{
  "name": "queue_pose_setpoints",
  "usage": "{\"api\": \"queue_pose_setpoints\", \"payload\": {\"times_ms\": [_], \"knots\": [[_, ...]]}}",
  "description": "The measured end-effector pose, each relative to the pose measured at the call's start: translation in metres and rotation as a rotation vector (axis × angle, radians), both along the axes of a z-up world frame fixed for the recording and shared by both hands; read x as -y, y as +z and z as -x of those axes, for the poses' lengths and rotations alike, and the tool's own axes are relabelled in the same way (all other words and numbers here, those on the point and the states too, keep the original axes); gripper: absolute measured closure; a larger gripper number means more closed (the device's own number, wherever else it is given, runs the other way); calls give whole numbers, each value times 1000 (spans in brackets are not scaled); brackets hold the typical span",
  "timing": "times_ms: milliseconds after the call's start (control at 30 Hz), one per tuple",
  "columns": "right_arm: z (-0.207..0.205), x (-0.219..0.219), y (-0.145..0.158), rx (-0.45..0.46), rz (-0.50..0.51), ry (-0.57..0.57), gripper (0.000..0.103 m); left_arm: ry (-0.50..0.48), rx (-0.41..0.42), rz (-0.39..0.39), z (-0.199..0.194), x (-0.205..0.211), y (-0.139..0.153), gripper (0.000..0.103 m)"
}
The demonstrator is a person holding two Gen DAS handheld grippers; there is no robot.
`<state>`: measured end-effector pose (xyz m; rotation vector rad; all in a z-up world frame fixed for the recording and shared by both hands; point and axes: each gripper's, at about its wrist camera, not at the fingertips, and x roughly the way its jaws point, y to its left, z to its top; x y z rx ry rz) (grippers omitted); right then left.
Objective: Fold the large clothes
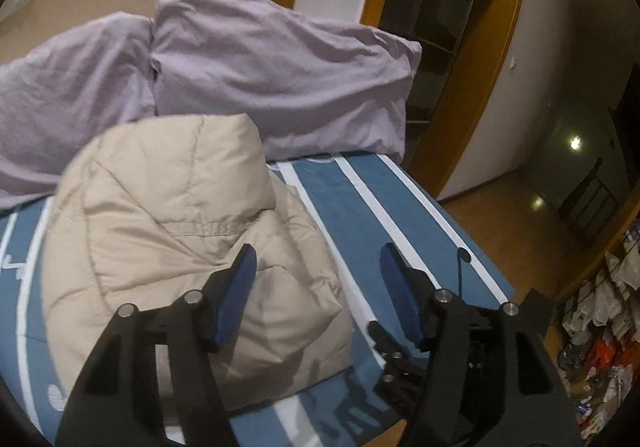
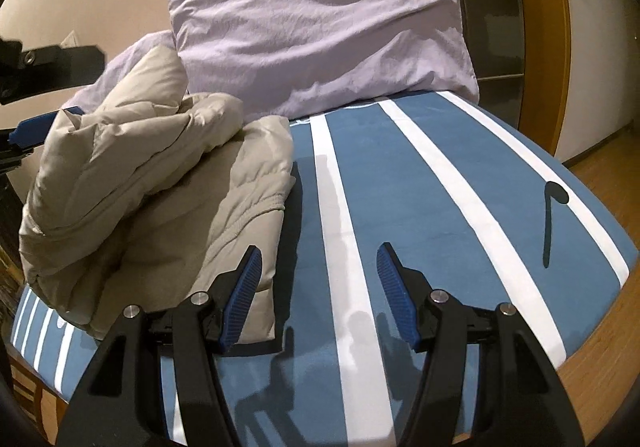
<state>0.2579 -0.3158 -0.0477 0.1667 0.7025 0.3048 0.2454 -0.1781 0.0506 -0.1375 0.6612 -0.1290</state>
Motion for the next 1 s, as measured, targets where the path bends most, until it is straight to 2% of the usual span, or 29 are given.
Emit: {"api": "queue_pose_setpoints", "payload": {"times_ms": [200,367,533,633,767,1000], "knots": [[9,-7,10,26,1,23,41,99,50,-63,18,-32,17,32],[13,-15,19,36,-8,51,41,237,68,-93,24,-86,23,22],[11,-23,32,41,-41,82,41,376,28,-122,19,-142,11,20],[9,-29,41,53,-46,99,41,423,-19,-100,12,-170,-4,20],[6,-34,49,62,-56,115,41,425,-76,-31,2,-189,-31,20],[0,-37,65,92,-57,111,41,365,-67,5,-6,-169,-58,19]]}}
